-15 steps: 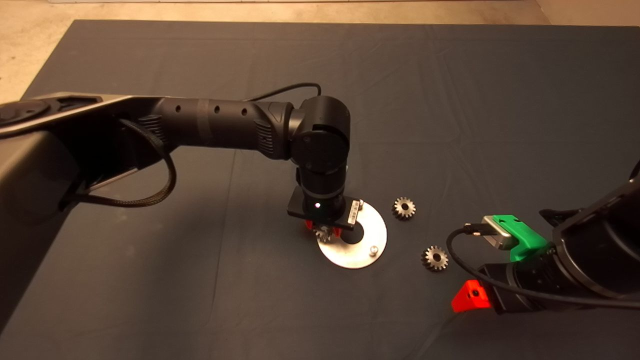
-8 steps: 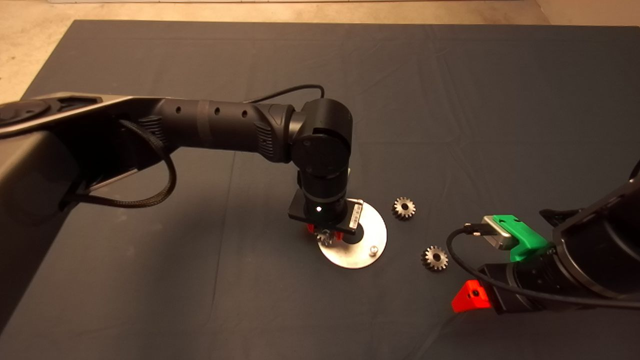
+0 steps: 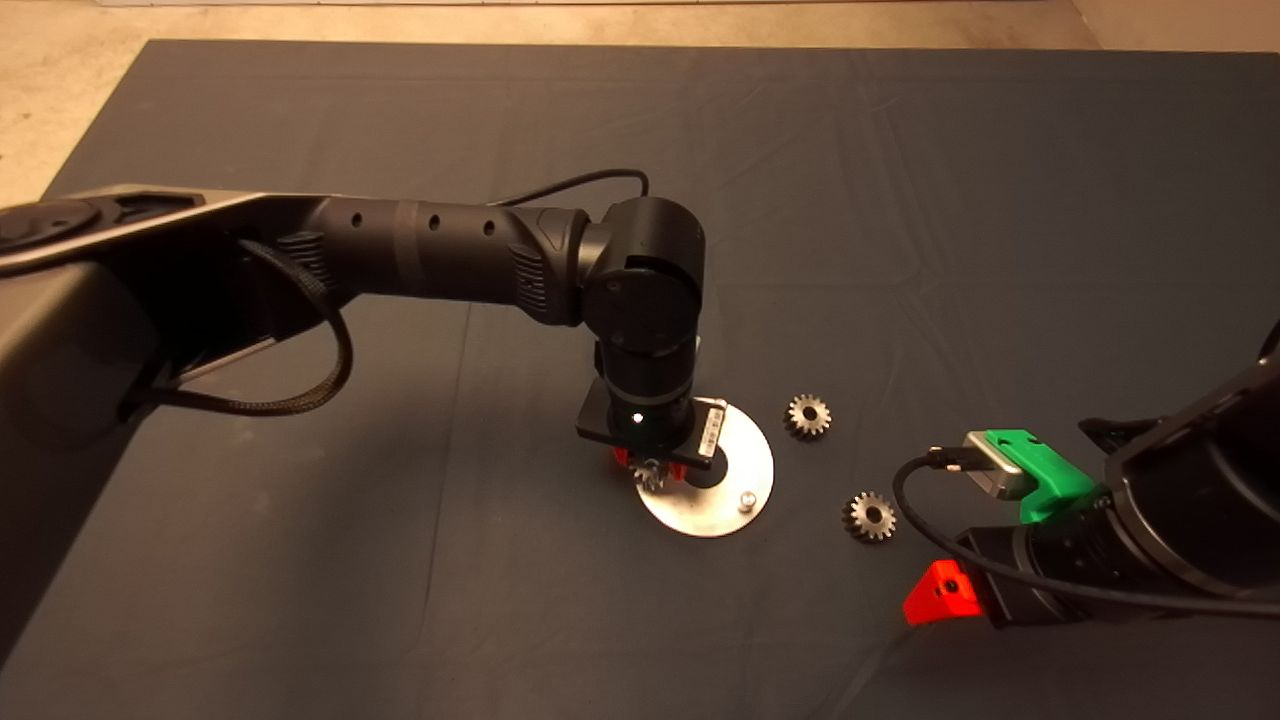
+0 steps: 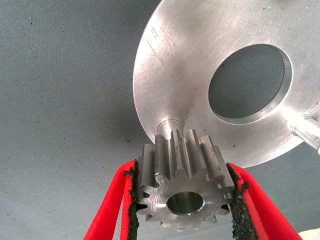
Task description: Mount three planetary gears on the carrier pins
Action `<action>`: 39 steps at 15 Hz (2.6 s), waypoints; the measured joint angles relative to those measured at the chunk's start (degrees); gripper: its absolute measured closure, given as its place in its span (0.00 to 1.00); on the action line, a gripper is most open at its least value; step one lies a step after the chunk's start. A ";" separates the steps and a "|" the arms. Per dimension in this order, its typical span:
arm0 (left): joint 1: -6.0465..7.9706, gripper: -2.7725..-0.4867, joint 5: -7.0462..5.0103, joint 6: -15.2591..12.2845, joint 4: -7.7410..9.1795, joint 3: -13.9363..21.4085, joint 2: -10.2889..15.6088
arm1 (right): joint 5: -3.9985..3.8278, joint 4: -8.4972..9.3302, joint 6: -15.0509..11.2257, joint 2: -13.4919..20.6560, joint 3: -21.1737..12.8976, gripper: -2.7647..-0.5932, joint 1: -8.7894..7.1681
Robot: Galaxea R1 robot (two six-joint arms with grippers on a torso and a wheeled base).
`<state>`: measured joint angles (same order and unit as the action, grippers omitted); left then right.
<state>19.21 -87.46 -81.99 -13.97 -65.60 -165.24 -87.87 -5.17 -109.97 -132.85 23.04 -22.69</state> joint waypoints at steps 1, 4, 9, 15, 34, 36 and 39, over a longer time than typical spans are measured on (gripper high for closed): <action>0.00 0.80 0.00 0.00 0.00 0.00 0.00 | 0.00 0.00 0.00 0.00 0.00 0.01 0.00; 0.00 0.80 0.00 0.02 -0.55 0.00 0.00 | 0.00 0.00 0.00 0.00 0.00 0.01 0.00; -0.01 0.80 0.02 0.18 -1.10 -0.02 0.17 | 0.00 0.00 0.00 0.00 0.00 0.01 0.00; 0.00 0.80 0.02 0.20 -1.32 0.22 2.45 | 0.02 0.00 0.00 0.00 0.00 0.01 0.00; -0.01 0.80 0.00 -0.89 -1.29 1.33 0.33 | 0.00 0.00 0.00 0.00 0.00 0.01 0.00; -0.04 0.80 0.00 -0.96 -1.32 1.33 0.30 | 0.00 0.00 0.00 0.00 0.00 0.01 0.00; -0.50 0.80 0.02 -1.08 -1.35 1.33 0.30 | -0.02 0.00 0.00 0.00 0.00 0.01 0.00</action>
<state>18.71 -87.43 -83.08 -15.32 -64.27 -164.94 -87.89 -5.17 -109.97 -132.85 23.04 -22.69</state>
